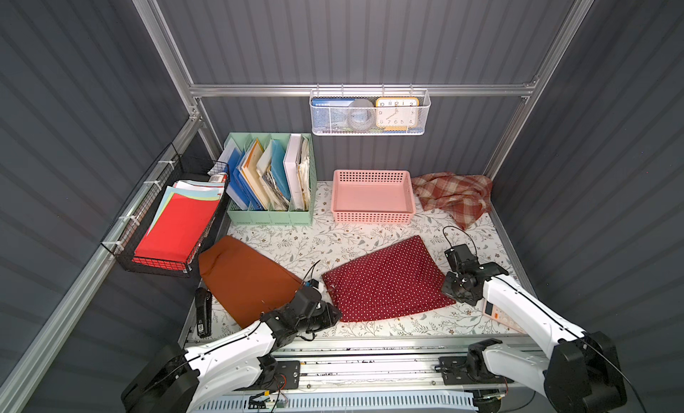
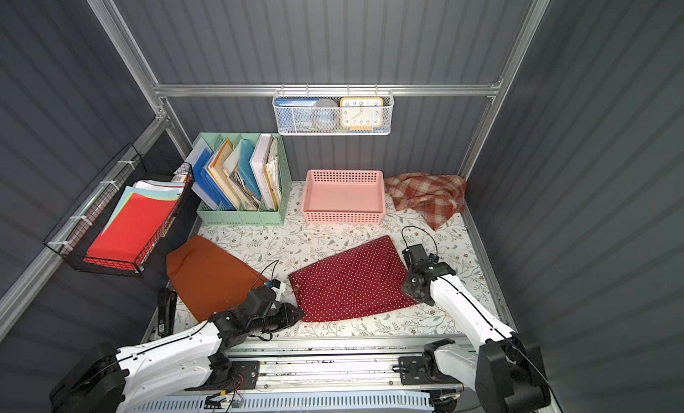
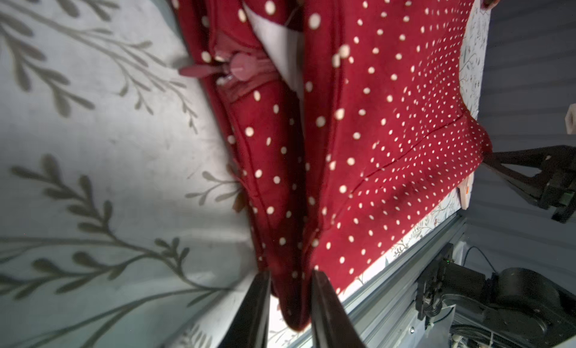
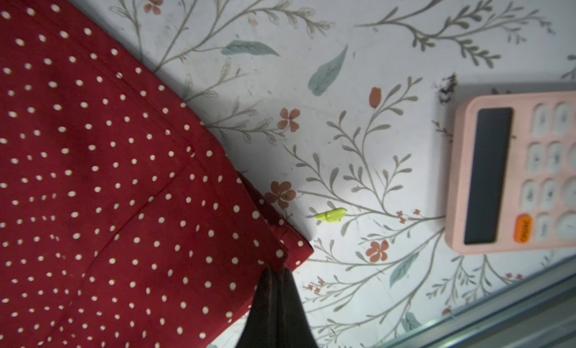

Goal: Roll up the skirts
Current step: Adjust the skirt at the center of the board.

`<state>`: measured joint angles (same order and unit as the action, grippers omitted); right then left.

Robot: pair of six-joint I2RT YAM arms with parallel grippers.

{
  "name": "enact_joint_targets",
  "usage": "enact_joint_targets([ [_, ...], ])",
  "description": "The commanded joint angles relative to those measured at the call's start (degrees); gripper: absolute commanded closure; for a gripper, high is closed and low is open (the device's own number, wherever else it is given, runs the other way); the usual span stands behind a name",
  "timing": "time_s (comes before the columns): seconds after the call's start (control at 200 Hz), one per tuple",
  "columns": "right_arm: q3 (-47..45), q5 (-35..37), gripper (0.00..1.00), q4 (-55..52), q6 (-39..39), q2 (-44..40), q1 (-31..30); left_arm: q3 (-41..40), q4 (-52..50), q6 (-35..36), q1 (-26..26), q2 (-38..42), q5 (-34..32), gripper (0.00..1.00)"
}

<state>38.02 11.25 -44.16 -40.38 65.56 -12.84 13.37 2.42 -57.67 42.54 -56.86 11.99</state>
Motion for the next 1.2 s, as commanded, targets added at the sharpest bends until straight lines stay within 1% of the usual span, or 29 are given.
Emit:
enact_joint_targets([
  [0.0, -1.06, 1.25, 0.97, -1.61, -2.16, 0.67, 0.14, 0.80, 1.20, -0.10, 0.26, -0.66, -0.59, 0.55],
  [0.05, -1.28, 0.13, 0.99, -1.94, -2.70, 0.55, -0.09, 1.68, -0.86, 0.64, 0.24, 0.14, -1.63, 0.52],
  [0.09, -2.01, -0.47, 0.94, -1.39, -2.84, -0.17, -0.08, 2.70, -3.82, 1.74, 0.24, 1.55, -2.60, 0.51],
  [0.16, -2.62, -0.79, 0.78, -2.45, -3.13, -1.46, -0.08, 5.22, -9.08, 1.43, 0.25, 5.70, -4.88, 0.50],
  [0.21, -2.71, -1.15, 0.71, -2.99, -3.34, -2.19, -0.08, 7.89, -13.84, 2.37, 0.17, 8.70, -8.63, 0.47],
  [0.26, -2.06, -1.69, 0.64, -3.92, -3.84, -3.20, -0.41, 10.88, -17.37, 3.81, 0.12, 9.95, -11.91, 0.47],
  [0.28, -1.87, -1.77, 0.62, -4.04, -4.08, -3.76, -0.47, 12.09, -18.33, 4.49, 0.06, 9.86, -12.75, 0.48],
  [0.32, -1.41, -1.31, 0.61, -4.42, -4.43, -4.93, -0.76, 14.77, -19.81, 6.05, -0.01, 8.44, -14.07, 0.52],
  [0.405, -0.11, -0.18, 0.60, -5.90, -4.54, -7.42, -1.28, 21.21, -21.89, 9.92, -0.19, 1.86, -15.80, 0.58],
  [0.45, 0.51, 0.33, 0.60, -6.18, -4.23, -8.50, -1.84, 23.79, -21.36, 11.39, -0.28, -1.64, -15.88, 0.63],
  [0.485, 1.11, 0.84, 0.64, -6.27, -3.87, -9.21, -2.44, 24.93, -19.48, 12.39, -0.32, -3.90, -15.23, 0.71],
  [0.52, 1.62, 1.13, 0.77, -5.89, -3.49, -9.75, -3.31, 25.74, -16.81, 12.96, -0.27, -5.98, -14.47, 0.80],
  [0.565, 1.76, 0.88, 0.99, -4.02, -3.24, -10.23, -4.29, 26.78, -13.16, 13.72, -0.41, -9.06, -13.56, 0.94],
  [0.585, 1.54, 0.17, 1.00, -2.48, -3.01, -10.36, -4.82, 27.47, -11.96, 14.17, -0.44, -10.73, -13.41, 1.00],
  [0.645, 1.09, -2.13, 1.00, 1.91, -2.90, -9.56, -6.03, 30.00, -9.51, 15.67, -0.86, -15.62, -12.34, 1.00],
  [0.705, 1.79, -2.01, 1.00, 4.30, -2.96, -7.10, -7.45, 31.72, -6.83, 16.47, -1.10, -19.87, -11.32, 1.00],
  [0.795, 3.30, -1.81, 1.00, 6.13, -2.60, -1.99, -8.15, 31.69, -5.14, 16.03, -1.49, -23.12, -10.11, 1.00],
  [0.896, 2.60, -2.34, 1.00, 9.90, -2.16, 2.31, -8.08, 27.26, -4.38, 15.17, -2.39, -22.73, -11.70, 1.00],
  [1.066, 1.40, -3.97, 1.00, 13.97, -1.76, 9.91, -8.15, 17.22, -1.58, 12.30, -6.19, -19.39, -12.48, 1.00],
  [1.196, 0.62, -2.71, 1.00, 14.13, -1.16, 12.14, -8.08, 12.13, 1.46, 10.22, -6.78, -19.28, -12.15, 1.00],
])
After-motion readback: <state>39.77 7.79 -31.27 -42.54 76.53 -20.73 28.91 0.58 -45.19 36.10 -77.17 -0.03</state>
